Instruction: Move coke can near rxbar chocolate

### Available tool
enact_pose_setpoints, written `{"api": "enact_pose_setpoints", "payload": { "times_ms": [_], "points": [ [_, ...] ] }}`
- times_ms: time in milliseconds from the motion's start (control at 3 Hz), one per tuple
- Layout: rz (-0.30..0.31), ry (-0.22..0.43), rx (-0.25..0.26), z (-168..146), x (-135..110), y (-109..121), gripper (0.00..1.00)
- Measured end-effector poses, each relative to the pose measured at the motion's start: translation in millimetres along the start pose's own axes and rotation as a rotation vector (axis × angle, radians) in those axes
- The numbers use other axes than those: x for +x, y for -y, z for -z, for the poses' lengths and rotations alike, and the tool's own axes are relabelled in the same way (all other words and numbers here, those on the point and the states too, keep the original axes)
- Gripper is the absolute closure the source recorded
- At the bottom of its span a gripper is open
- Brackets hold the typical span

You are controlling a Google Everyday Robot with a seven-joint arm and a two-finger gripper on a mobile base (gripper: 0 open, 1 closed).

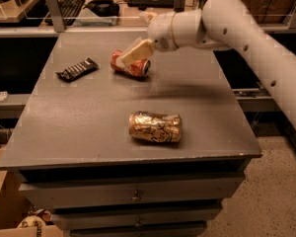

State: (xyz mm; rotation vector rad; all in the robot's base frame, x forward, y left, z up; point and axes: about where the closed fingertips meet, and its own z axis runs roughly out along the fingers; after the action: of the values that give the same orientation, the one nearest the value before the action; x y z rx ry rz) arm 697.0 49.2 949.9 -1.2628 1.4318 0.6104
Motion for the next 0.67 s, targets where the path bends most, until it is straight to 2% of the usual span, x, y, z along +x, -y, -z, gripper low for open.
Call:
{"api": "enact_pose_setpoints", "payload": {
  "times_ms": [333, 667],
  "points": [
    [0.114, 0.002, 0.121, 57, -41, 52, 0.0],
    [0.213, -0.01, 0.139, 106, -41, 78, 0.0]
  ]
}}
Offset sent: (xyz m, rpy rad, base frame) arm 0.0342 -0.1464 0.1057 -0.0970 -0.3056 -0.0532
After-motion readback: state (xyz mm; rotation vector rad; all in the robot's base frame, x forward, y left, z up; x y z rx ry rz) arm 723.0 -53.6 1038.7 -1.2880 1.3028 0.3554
